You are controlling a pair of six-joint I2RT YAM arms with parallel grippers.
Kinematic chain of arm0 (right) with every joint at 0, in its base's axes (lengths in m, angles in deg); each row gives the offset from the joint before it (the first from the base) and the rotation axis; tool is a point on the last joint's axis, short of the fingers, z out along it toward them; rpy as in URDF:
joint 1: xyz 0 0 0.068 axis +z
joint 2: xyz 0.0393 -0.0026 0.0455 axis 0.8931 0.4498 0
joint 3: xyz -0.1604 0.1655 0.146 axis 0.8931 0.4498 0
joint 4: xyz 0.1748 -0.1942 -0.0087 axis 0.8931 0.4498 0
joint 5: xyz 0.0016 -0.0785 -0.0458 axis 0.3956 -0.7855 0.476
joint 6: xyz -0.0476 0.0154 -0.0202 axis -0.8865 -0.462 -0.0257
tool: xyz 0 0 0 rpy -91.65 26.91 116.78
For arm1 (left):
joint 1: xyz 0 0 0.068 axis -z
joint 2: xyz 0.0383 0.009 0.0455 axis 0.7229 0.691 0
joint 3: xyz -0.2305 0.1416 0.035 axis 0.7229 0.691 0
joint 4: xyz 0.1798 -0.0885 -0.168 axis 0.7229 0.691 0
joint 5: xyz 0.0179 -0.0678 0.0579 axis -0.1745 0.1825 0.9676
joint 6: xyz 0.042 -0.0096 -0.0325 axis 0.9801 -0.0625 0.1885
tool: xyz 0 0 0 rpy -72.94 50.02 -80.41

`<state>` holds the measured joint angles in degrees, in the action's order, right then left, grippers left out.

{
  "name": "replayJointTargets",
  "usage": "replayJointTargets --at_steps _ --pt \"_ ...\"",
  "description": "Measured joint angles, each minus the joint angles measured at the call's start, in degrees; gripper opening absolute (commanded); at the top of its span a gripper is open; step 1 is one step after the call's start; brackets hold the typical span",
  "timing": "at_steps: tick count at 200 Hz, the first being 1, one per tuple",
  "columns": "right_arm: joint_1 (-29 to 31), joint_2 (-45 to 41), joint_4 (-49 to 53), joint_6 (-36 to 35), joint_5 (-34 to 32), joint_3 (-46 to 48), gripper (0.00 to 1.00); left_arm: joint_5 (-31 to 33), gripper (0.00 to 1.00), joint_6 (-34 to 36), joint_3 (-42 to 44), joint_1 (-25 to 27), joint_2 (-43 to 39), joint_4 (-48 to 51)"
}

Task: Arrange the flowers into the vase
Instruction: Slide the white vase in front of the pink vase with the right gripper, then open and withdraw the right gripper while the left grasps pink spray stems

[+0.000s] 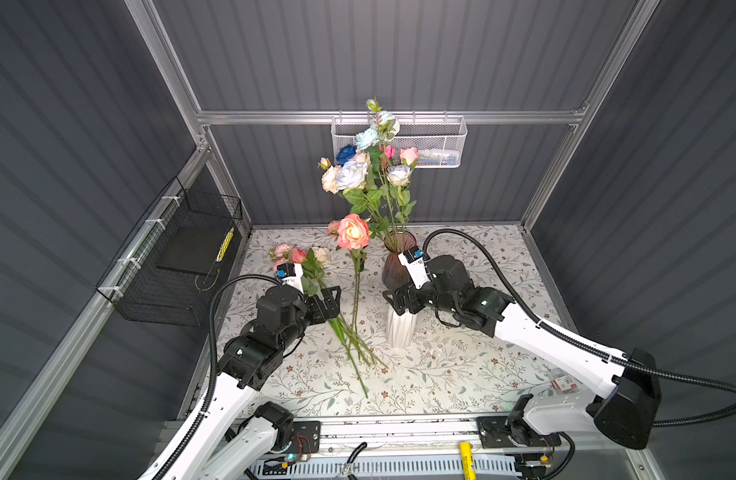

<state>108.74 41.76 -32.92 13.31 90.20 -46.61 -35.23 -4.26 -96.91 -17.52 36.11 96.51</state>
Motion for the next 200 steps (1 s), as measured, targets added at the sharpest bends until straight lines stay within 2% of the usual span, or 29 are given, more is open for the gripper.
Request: replayJointTargets --at_steps 41,68,80,114,140,154,183,200 --pt "-0.1 -8.3 -3.0 1.3 -1.9 1.7 0.99 1.5 0.97 -0.1 0.2 -0.2 -0.5 1.1" --pt "-1.4 -14.1 -5.2 3.0 -1.3 4.5 0.99 -0.1 0.79 -0.7 3.0 -3.4 0.8 0.1" --pt "-2.5 -15.8 -6.0 3.7 -0.3 5.6 0.99 -3.1 0.69 -1.2 5.1 -7.3 3.2 -1.9" --pt "-5.4 -18.9 -6.5 6.4 2.6 8.8 0.98 -12.6 0.51 -5.5 13.4 -17.1 13.5 -11.5" --pt "-7.3 -20.8 -6.5 8.4 4.2 11.1 0.98 -16.8 0.44 -9.1 17.0 -18.8 21.2 -19.3" --pt "-7.7 -21.7 -6.5 9.0 4.6 11.9 0.98 -17.7 0.44 -10.7 17.3 -19.1 24.3 -23.8" --pt "-8.0 -23.6 -6.5 9.7 5.2 12.6 0.98 -17.9 0.46 -12.6 17.4 -19.5 29.4 -30.9" --pt "-8.3 -24.3 -6.6 10.0 5.5 12.6 0.99 -17.4 0.4 -13.1 17.4 -19.8 31.6 -32.9"
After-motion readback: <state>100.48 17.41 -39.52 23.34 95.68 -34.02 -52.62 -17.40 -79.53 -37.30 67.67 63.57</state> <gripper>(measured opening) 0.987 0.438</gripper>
